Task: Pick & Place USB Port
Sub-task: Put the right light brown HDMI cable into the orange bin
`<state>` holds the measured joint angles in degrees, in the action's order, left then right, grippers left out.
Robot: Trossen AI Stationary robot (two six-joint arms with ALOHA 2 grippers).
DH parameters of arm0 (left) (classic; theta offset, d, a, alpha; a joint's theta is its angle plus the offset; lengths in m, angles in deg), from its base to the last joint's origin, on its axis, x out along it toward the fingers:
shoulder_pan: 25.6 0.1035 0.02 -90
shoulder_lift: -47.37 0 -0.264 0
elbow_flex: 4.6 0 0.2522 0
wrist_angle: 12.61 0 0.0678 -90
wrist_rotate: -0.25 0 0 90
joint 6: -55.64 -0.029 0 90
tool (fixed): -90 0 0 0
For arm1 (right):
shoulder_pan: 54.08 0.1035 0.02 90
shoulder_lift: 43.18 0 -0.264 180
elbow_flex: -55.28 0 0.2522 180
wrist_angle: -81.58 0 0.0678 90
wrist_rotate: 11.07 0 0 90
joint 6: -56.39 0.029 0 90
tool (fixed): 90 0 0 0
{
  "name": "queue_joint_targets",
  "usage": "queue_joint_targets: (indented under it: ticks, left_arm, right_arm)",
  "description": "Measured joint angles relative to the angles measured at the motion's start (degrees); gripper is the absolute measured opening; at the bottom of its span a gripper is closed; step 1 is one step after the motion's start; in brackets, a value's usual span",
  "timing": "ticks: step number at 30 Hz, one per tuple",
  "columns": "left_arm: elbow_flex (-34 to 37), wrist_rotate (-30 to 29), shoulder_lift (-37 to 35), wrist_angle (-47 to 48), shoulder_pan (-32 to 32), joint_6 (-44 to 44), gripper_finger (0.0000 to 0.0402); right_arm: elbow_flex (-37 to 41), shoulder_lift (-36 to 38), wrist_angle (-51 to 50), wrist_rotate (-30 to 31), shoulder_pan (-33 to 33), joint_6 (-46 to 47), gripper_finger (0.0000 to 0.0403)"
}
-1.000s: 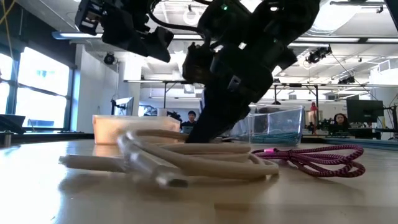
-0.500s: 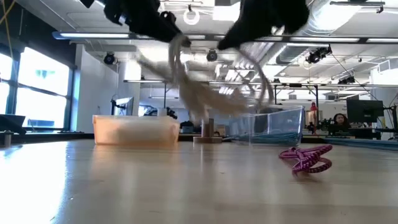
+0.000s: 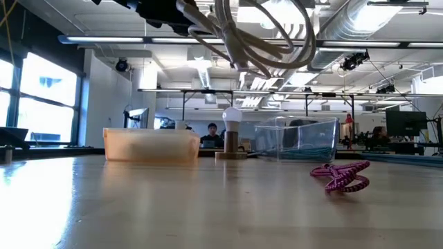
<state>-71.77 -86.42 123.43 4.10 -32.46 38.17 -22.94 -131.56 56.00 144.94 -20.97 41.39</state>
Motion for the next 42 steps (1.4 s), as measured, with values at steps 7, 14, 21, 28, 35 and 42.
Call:
queue_joint_targets:
  ticks: [7, 14, 21, 28, 35, 42]
  left_arm:
    - [0.0, 1.1, 0.0, 2.6, 0.1, 0.0, 0.0228]
    - [0.0, 0.8, -1.8, 3.0, 0.1, -0.6, 0.0228]
    - [0.0, 0.6, -9.5, 2.8, 0.1, -1.7, 0.0228]
    - [0.0, 1.0, -13.7, 4.2, 0.1, -0.2, 0.0228]
    - [0.0, 1.0, -12.8, 6.6, 0.1, -0.1, 0.0228]
    - [0.0, 1.1, -12.8, 6.4, 0.1, 0.0, 0.0228]
  right_arm:
    - [0.0, 0.0, 0.1, 6.3, 2.3, -2.0, 0.0029]
    - [-0.1, 0.1, -0.6, 4.3, 3.0, 1.1, 0.0029]
    - [-0.1, 0.1, -3.1, 4.0, 3.1, 4.3, 0.0029]
    - [-0.1, 0.1, 4.1, 8.1, 4.0, -5.8, 0.0029]
    - [-0.1, 0.1, 17.7, 15.1, 7.2, -24.9, 0.0029]
    - [-0.1, 0.1, 29.3, 12.3, 7.1, -37.9, 0.0029]
